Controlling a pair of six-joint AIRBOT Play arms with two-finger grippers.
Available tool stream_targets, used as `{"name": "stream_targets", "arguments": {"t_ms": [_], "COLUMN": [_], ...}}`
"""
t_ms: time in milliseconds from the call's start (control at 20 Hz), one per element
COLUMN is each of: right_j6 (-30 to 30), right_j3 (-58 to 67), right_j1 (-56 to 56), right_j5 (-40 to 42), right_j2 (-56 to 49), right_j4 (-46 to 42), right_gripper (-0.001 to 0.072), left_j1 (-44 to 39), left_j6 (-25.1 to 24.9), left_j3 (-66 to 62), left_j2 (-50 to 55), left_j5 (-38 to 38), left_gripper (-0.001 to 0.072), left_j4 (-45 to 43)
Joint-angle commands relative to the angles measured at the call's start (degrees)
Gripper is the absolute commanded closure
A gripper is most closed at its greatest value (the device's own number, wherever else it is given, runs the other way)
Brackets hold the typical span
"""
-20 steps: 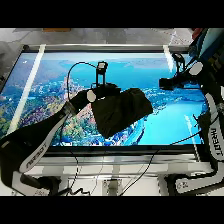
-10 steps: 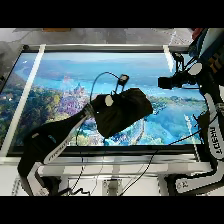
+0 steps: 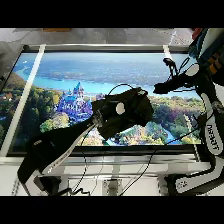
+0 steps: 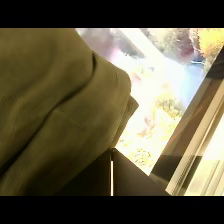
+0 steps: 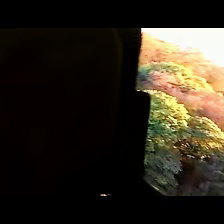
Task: Fold the clothes and pants, and hang the long-sleeved shirts on hangers.
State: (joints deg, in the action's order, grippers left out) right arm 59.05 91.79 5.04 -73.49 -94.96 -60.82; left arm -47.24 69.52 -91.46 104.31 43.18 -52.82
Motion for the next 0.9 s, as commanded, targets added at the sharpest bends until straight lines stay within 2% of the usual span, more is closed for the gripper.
{"name": "stream_targets", "arguments": {"t_ms": [0, 150, 350, 450, 700, 850], "right_j6": [-7.6, -3.7, 6.0, 7.8, 14.3, 16.8], "right_j3": [0.0, 0.0, 0.0, 0.0, 0.1, 0.6], "right_j1": [-0.5, -0.9, -0.9, -0.9, -0.7, 0.9], "right_j5": [0.7, 3.2, -2.8, -4.1, 0.9, 0.8], "right_j2": [-0.6, -1.4, -6.4, -8.9, -12.7, -14.3], "right_j4": [4.9, 3.1, -0.6, -1.0, -5.0, -4.6], "right_gripper": [0.0135, 0.0090, 0.0086, 0.0085, 0.0085, 0.0086], "left_j1": [2.7, 6.9, 12.4, 14.9, 18.8, 19.0], "left_j6": [0.0, 0.2, 0.2, 0.5, 1.7, 1.7], "left_j3": [-0.1, -0.1, 0.0, 0.0, 0.0, 0.0], "left_j2": [-3.8, -6.6, -7.5, -7.5, -7.5, -7.5], "left_j5": [2.3, 6.6, 17.7, 22.0, 24.1, 25.0], "left_gripper": [0.0694, 0.0694, 0.0694, 0.0694, 0.0694, 0.0694], "left_j4": [-4.9, -5.5, -5.5, -5.5, -5.5, -5.5]}}
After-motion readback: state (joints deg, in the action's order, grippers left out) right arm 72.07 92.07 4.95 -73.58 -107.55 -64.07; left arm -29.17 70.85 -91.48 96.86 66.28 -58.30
